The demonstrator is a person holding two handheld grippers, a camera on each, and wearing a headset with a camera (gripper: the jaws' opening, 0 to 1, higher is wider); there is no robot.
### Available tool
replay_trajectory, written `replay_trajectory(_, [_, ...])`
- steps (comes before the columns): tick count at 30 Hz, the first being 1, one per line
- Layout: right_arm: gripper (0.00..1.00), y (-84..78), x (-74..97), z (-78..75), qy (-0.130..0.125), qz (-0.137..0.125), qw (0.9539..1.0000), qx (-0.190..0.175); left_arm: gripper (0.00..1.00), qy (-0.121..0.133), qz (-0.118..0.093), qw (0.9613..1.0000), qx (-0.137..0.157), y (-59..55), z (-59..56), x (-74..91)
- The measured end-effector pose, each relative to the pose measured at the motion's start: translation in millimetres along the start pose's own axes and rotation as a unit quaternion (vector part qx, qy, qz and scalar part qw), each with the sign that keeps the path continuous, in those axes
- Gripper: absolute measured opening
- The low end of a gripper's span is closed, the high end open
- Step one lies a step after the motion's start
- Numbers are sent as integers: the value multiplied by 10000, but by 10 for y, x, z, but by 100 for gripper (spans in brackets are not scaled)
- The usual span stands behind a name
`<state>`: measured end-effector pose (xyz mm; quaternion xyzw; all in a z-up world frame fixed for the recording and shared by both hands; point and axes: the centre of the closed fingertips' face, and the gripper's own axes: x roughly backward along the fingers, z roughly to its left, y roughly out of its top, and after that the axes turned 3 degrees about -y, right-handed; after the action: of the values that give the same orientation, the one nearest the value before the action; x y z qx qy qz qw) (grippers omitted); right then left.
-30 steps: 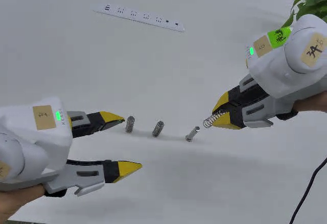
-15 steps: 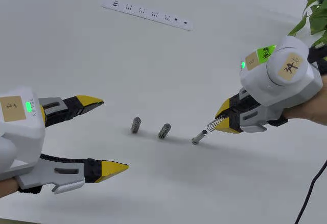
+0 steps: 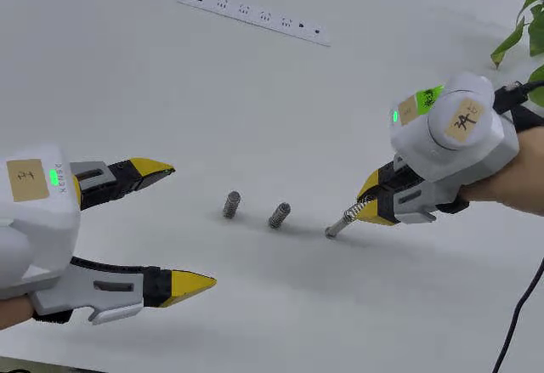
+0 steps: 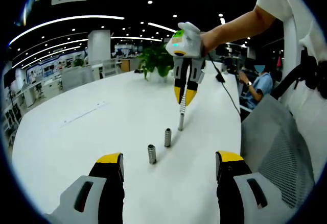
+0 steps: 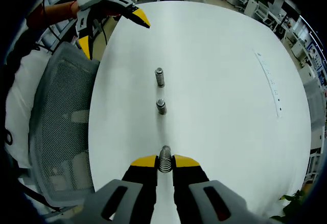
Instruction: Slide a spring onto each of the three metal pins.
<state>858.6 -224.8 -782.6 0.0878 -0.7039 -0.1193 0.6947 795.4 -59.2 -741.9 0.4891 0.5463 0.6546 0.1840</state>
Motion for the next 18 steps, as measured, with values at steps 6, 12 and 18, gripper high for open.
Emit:
replay_trajectory(6, [12,-14,-53,-1,43,31,10000,-20,75,-3,-11,10000,37,-9,6,-2])
replay_trajectory(12, [12,-30,-105,0,77,53,9999,-37,74,-8,-18,10000,56,-12,4,-7])
replay_trajectory(18, [12,-38,-195,11,84,36,9999,-50,74,-23,-26,10000,79,-15,-2,-24])
